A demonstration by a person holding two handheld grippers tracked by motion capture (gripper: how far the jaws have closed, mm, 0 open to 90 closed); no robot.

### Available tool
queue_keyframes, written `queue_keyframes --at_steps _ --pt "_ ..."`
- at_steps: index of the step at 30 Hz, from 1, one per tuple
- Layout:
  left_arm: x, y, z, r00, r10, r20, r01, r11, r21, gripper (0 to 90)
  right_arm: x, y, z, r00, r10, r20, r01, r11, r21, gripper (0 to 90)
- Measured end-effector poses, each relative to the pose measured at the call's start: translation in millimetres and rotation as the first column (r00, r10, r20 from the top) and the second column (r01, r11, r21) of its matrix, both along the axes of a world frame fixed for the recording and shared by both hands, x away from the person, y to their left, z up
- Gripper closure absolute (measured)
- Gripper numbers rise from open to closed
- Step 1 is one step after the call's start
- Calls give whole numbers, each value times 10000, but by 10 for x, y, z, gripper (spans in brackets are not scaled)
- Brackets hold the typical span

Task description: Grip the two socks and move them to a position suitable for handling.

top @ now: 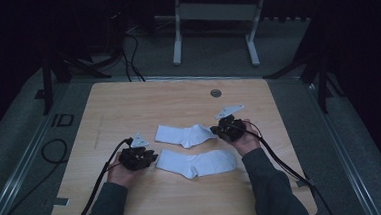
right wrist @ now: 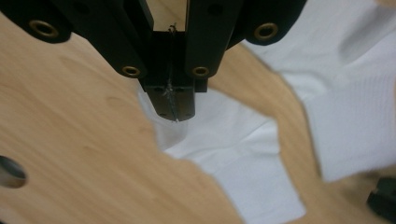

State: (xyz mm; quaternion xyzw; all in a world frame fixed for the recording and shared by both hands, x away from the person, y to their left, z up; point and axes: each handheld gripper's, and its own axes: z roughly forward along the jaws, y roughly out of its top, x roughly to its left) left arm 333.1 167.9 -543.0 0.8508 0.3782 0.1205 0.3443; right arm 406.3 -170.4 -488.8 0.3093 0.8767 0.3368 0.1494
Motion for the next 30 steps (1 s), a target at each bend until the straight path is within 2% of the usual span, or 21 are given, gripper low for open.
queue_keyframes --at_steps 3,6,8,12,15,17,19,21,24,27,30 --pt "1 2 0 10000 -5 -4 5 10000 8 728 59 -66 45 9990 -448 66 447 9988 207 900" --pt "1 2 -1 10000 -45 -14 46 10000 37 728 132 -137 52 9955 -930 184 930 9957 43 899" --pt "-1 -1 -1 10000 -18 -6 18 10000 -5 728 200 -199 18 9918 -1274 47 1274 9918 -11 898" --pt "0 0 -1 10000 -21 -14 21 10000 9 728 320 -285 -136 9826 -1850 -181 1833 9805 -705 897" --pt "3 1 -3 10000 -45 -27 45 10000 43 728 353 -312 -230 9781 -2072 -207 2034 9719 -1185 890" --pt "4 -1 -5 10000 -44 -55 44 10000 46 728 355 -317 -245 9752 -2214 -58 2185 9662 -1365 840" --pt "3 -2 -3 10000 -57 -53 58 10000 67 728 351 -311 -228 9731 -2301 109 2295 9645 -1306 784" --pt "4 -1 -5 10000 -46 -50 46 10000 44 728 341 -297 -195 9723 -2320 289 2338 9640 -1264 763" --pt "4 -3 -6 10000 -42 -52 42 10000 56 728 303 -221 -127 9810 -1894 416 1926 9767 -947 747" --pt "1 -3 -3 10000 -54 -44 54 10000 61 728 276 -56 -133 9911 -1243 471 1291 9845 -1186 786" --pt "2 2 -2 10000 -34 -14 34 10000 36 728 290 72 -223 9957 -897 244 924 9836 -1549 849"
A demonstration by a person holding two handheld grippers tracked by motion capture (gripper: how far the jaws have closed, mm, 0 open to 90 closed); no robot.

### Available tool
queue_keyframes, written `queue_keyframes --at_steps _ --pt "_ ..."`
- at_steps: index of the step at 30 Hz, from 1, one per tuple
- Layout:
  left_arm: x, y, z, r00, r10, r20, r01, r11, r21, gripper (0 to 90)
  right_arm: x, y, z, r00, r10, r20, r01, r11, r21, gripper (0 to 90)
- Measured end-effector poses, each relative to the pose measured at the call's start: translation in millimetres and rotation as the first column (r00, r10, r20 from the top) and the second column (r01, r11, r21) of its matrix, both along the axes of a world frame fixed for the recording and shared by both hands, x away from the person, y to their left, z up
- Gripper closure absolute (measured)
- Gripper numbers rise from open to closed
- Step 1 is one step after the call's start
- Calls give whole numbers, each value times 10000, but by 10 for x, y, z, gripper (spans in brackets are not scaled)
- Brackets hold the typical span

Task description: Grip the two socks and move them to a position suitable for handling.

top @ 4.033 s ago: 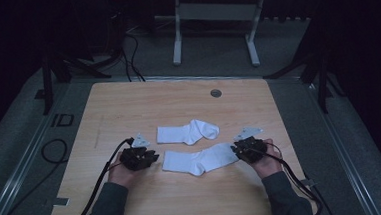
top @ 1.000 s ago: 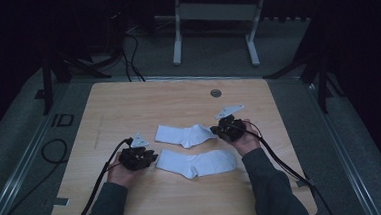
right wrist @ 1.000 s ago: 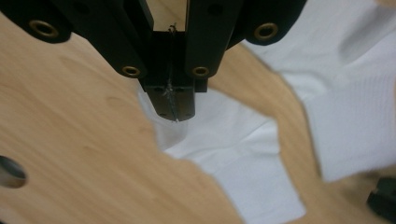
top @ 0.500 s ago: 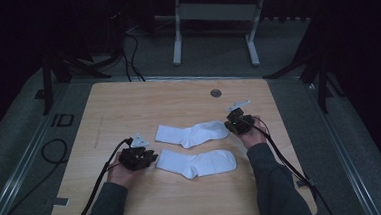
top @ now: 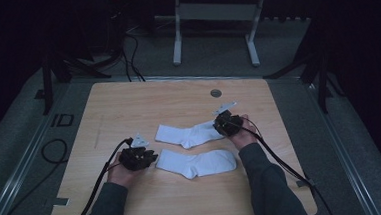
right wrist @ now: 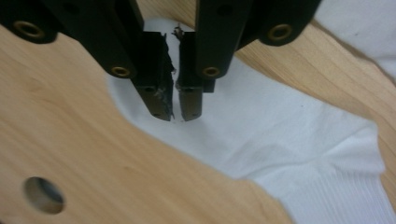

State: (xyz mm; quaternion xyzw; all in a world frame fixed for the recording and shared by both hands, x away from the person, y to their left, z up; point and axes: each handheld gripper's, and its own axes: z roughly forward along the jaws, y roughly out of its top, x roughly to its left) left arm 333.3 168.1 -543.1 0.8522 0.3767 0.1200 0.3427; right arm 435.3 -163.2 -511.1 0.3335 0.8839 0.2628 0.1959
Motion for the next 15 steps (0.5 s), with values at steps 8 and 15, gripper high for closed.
queue_keyframes --at_steps 8,15 --pt "2 6 -1 10000 23 -9 -23 10000 9 728 40 44 -281 9962 35 -872 -69 9992 -391 860" --pt "-1 3 0 10000 33 11 -33 10000 5 726 -80 -97 -295 9955 73 -941 -90 9998 -175 861"
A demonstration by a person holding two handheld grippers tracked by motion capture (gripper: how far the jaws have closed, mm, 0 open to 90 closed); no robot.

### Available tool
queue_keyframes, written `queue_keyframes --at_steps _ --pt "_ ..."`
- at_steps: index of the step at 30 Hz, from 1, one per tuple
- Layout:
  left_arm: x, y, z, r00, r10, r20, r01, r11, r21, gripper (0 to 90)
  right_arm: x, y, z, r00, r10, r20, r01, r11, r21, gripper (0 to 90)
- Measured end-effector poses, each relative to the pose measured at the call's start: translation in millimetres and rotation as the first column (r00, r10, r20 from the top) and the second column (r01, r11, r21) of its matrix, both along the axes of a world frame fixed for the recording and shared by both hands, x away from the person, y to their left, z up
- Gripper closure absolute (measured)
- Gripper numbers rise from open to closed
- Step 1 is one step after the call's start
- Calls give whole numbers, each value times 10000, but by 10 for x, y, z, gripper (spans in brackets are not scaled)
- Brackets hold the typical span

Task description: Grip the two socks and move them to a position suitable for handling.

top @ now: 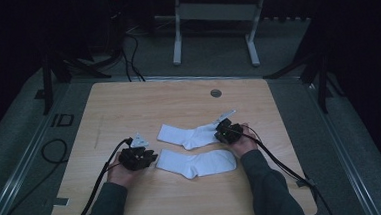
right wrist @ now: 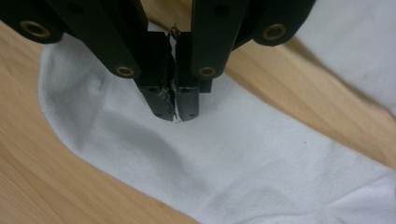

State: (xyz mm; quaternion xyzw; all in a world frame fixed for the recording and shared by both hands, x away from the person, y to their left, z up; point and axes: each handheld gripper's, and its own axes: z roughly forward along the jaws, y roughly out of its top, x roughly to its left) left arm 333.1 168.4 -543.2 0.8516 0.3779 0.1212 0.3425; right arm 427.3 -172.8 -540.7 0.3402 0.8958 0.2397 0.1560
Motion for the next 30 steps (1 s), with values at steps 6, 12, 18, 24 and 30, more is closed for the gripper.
queue_keyframes --at_steps 6,12,18,24,30 --pt "6 1 -7 10000 4 -16 -4 10000 4 725 -19 -208 -6 9990 -438 -27 438 9988 202 844" --pt "8 -2 -13 10000 -14 -57 14 10000 18 724 -8 -398 -9 9957 -926 7 925 9954 268 843" --pt "8 -5 -16 10000 -11 -39 11 10000 18 724 -26 -489 -8 9940 -1093 9 1092 9938 226 843" --pt "9 -1 -14 10000 -5 -50 5 10000 28 724 -55 -577 -16 9914 -1312 16 1311 9906 400 843" --pt "5 -1 -12 10000 6 -43 -6 10000 26 724 -82 -603 -5 9916 -1291 -56 1292 9913 250 843"
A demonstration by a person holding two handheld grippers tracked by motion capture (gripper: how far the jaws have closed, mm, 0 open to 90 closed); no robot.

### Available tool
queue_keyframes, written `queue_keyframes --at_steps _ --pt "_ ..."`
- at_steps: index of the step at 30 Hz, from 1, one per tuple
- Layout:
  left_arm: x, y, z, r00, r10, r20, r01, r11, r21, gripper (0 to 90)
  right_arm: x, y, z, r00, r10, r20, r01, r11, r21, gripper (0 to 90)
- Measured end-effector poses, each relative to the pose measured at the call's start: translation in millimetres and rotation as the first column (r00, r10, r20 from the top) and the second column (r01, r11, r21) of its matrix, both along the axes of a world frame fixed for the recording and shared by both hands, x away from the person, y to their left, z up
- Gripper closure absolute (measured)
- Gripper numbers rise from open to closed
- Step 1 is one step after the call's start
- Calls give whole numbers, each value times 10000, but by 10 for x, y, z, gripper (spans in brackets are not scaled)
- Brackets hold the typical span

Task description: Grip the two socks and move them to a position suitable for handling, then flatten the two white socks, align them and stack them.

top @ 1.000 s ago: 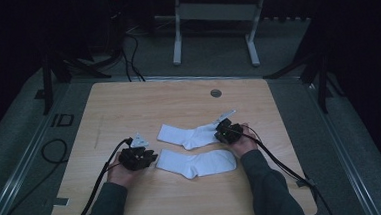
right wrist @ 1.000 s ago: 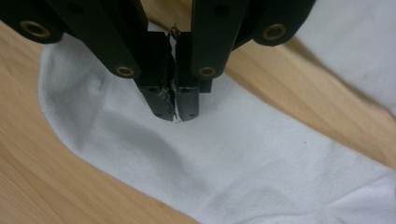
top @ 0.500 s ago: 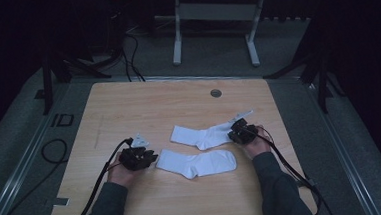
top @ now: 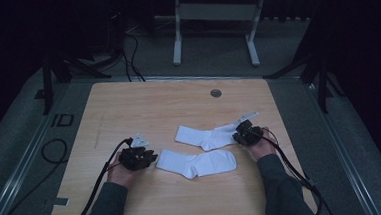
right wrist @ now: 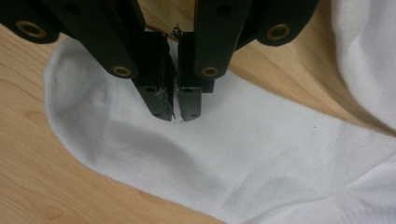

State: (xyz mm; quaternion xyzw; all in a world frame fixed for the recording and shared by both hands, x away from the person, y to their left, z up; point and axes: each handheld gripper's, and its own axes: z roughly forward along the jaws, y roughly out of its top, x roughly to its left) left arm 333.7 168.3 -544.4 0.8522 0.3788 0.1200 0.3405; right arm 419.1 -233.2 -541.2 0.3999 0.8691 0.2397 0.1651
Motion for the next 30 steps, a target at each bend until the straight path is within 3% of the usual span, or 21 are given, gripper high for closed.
queue_keyframes --at_steps 3,6,11,19,30 --pt "2 1 -2 10000 -4 -3 4 10000 9 724 0 1 15 10000 29 -92 -28 9999 118 810" --pt "11 2 -8 10000 24 -13 -24 10000 4 724 -12 39 110 9998 161 133 -166 9989 431 789" --pt "8 3 0 10000 -10 -6 10 10000 36 724 20 212 277 9930 1077 487 -1095 9933 362 776" --pt "6 9 2 10000 4 12 -4 10000 0 723 99 564 445 9712 2310 582 -2321 9726 133 771" --pt "6 4 0 10000 -16 -16 16 10000 37 722 174 877 444 9353 3526 284 -3518 9356 -310 723"
